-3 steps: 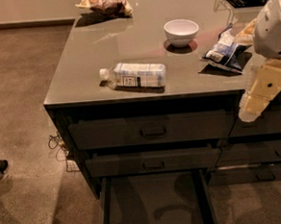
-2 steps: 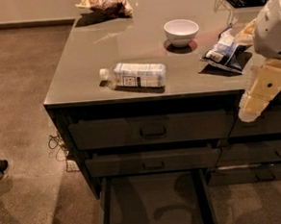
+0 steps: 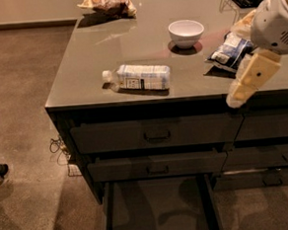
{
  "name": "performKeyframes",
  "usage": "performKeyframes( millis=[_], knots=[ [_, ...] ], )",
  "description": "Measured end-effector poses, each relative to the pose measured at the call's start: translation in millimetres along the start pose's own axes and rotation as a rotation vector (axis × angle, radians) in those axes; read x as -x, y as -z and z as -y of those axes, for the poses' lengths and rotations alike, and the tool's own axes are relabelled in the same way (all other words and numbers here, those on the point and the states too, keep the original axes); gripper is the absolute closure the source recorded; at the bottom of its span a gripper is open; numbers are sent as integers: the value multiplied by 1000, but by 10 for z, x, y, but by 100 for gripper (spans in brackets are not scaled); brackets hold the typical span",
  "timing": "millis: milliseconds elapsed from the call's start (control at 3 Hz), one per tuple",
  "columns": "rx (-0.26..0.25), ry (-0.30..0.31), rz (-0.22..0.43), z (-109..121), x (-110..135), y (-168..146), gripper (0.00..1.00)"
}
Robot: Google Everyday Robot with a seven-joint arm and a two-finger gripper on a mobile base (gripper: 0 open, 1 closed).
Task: Place blue plastic bottle into bottom drawer
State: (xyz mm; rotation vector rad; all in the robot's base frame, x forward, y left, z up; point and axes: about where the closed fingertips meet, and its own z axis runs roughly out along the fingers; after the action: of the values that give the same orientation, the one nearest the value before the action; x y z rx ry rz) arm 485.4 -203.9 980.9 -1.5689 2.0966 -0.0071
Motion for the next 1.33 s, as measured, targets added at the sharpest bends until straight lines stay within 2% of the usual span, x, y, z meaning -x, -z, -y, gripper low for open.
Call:
performKeyframes(
  millis=[333, 667, 1000, 1333],
  knots=[
    [-22, -11, 116, 365, 255, -207, 0],
    [11, 4, 203, 617, 623, -488, 0],
    [76, 37, 248, 723, 1023, -856, 0],
    [76, 37, 248, 723, 1023, -857, 0]
  ],
)
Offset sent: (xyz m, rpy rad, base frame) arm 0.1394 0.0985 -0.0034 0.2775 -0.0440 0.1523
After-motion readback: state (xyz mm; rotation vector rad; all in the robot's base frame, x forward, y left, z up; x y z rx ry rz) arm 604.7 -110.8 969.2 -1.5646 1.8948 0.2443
